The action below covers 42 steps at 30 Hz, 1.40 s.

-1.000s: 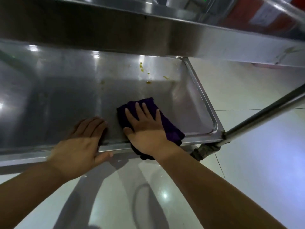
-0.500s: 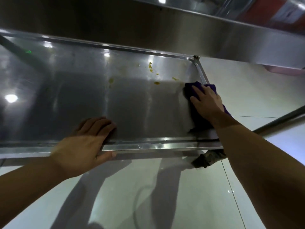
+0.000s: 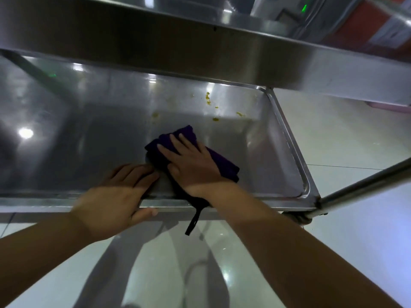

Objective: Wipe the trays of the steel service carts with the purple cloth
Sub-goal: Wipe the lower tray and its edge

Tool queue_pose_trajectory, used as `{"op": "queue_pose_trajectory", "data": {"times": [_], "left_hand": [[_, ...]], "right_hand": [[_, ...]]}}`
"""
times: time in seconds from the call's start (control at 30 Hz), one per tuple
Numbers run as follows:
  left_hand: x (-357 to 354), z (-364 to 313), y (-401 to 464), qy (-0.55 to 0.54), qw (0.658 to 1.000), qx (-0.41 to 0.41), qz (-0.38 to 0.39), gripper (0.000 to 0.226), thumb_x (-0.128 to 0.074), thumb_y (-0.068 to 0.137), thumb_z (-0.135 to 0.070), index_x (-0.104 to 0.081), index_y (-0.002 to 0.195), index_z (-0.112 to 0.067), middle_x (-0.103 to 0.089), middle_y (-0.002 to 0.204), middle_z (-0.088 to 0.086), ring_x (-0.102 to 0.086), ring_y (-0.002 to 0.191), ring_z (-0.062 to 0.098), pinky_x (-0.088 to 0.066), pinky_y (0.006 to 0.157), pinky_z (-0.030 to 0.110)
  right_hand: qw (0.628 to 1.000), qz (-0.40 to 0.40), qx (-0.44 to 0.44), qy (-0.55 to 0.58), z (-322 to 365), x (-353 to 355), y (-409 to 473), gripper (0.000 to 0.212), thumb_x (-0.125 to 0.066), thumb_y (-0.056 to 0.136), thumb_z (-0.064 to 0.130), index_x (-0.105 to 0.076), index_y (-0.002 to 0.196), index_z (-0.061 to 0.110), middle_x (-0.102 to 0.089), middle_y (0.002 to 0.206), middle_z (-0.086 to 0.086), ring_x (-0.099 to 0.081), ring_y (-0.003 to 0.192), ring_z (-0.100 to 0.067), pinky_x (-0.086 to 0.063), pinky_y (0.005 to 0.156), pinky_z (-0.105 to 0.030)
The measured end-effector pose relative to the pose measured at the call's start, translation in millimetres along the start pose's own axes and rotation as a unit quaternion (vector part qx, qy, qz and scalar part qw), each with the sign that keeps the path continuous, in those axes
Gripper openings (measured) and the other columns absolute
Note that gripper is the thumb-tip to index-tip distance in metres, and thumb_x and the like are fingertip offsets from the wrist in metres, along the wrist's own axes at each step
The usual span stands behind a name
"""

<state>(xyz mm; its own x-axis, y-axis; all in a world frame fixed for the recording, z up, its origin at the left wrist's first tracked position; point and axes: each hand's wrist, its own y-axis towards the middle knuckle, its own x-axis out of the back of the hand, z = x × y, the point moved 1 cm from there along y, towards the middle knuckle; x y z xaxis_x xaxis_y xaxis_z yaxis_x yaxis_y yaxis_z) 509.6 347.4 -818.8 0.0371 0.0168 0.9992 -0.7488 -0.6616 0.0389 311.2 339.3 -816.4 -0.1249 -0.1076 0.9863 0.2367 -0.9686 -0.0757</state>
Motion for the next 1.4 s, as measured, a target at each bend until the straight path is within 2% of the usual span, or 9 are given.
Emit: {"op": "queue_pose_trajectory", "data": {"times": [0.13, 0.33, 0.43, 0.67, 0.83, 1.0, 1.13, 1.27, 1.4], "left_hand": [[-3, 2, 0, -0.005, 1.0, 0.006, 0.013, 0.076, -0.017, 0.092, -0.069, -0.055, 0.128, -0.014, -0.056, 0.126, 0.006, -0.05, 0.113, 0.026, -0.047, 0.093, 0.04], [-2, 1, 2, -0.011, 1.0, 0.002, 0.005, 0.074, -0.017, 0.092, -0.069, -0.054, 0.129, -0.016, -0.055, 0.126, 0.005, -0.053, 0.111, 0.027, -0.05, 0.088, 0.043], [-3, 0, 5, -0.01, 1.0, -0.006, -0.015, 0.075, -0.017, 0.092, -0.067, -0.057, 0.126, -0.013, -0.055, 0.124, 0.006, -0.047, 0.111, 0.025, -0.04, 0.097, 0.038], [-2, 1, 5, -0.01, 1.0, -0.017, -0.015, 0.07, -0.034, 0.086, -0.064, -0.058, 0.124, -0.01, -0.057, 0.122, 0.01, -0.046, 0.111, 0.027, -0.029, 0.098, 0.037], [-1, 3, 1, -0.033, 0.999, -0.004, -0.004, 0.078, -0.02, 0.09, -0.069, -0.062, 0.123, -0.012, -0.06, 0.123, 0.008, -0.048, 0.112, 0.025, -0.04, 0.099, 0.037], [2, 9, -8, -0.029, 0.999, -0.023, 0.005, 0.075, -0.023, 0.092, -0.065, -0.057, 0.131, -0.011, -0.055, 0.134, 0.009, -0.053, 0.121, 0.027, -0.032, 0.11, 0.032], [12, 42, -33, -0.014, 0.999, -0.006, -0.034, 0.068, -0.027, 0.094, -0.058, -0.048, 0.137, -0.01, -0.046, 0.142, 0.011, -0.041, 0.126, 0.025, -0.017, 0.112, 0.033], [13, 108, -81, -0.028, 0.999, 0.035, -0.028, 0.066, -0.032, 0.093, -0.059, -0.057, 0.13, -0.01, -0.059, 0.126, 0.01, -0.056, 0.108, 0.029, -0.04, 0.093, 0.038], [5, 138, -111, -0.055, 0.995, 0.054, -0.067, 0.053, -0.036, 0.097, -0.048, -0.066, 0.121, -0.01, -0.064, 0.118, 0.007, -0.063, 0.098, 0.032, -0.054, 0.078, 0.046]], "right_hand": [[0.999, -0.027, -0.011, 0.028, -61, 15, -1, 0.053, -0.038, 0.102, 0.025, -0.021, 0.152, 0.027, -0.014, 0.161, -0.001, -0.007, 0.149, -0.017, -0.003, 0.118, -0.031], [0.939, -0.134, -0.285, 0.139, -189, 43, -25, 0.046, -0.05, 0.097, 0.023, -0.038, 0.142, 0.021, -0.052, 0.135, -0.011, -0.051, 0.117, -0.031, -0.039, 0.099, -0.039], [0.92, -0.134, -0.35, 0.115, -208, 48, -15, 0.041, -0.047, 0.098, 0.025, -0.042, 0.139, 0.02, -0.05, 0.135, -0.01, -0.047, 0.122, -0.032, -0.032, 0.106, -0.046], [0.983, -0.077, -0.168, -0.019, -120, 28, 52, 0.046, -0.033, 0.101, 0.028, -0.035, 0.147, 0.019, -0.023, 0.158, -0.006, -0.019, 0.144, -0.023, -0.018, 0.113, -0.041], [0.999, -0.02, 0.02, 0.017, -14, 5, 60, 0.049, -0.034, 0.103, 0.034, -0.026, 0.151, 0.031, -0.01, 0.162, -0.002, -0.004, 0.149, -0.017, -0.002, 0.118, -0.038], [0.991, -0.014, 0.073, 0.108, -27, 13, 46, 0.046, -0.049, 0.099, 0.037, -0.042, 0.144, 0.029, -0.02, 0.16, -0.001, -0.012, 0.147, -0.015, -0.007, 0.119, -0.034], [0.992, -0.102, -0.068, 0.038, -96, 22, 39, 0.047, -0.045, 0.093, 0.053, -0.055, 0.134, 0.034, -0.037, 0.149, -0.011, -0.034, 0.134, -0.035, -0.025, 0.114, -0.042], [0.956, -0.11, -0.27, -0.01, -145, 31, 32, 0.059, -0.029, 0.088, 0.059, -0.047, 0.14, 0.035, -0.04, 0.141, -0.015, -0.036, 0.126, -0.037, -0.027, 0.107, -0.045], [0.933, -0.09, -0.347, 0.022, -107, 31, 50, 0.048, -0.033, 0.1, 0.042, -0.033, 0.147, 0.033, -0.029, 0.148, -0.017, -0.024, 0.133, -0.042, -0.02, 0.109, -0.052]]}}
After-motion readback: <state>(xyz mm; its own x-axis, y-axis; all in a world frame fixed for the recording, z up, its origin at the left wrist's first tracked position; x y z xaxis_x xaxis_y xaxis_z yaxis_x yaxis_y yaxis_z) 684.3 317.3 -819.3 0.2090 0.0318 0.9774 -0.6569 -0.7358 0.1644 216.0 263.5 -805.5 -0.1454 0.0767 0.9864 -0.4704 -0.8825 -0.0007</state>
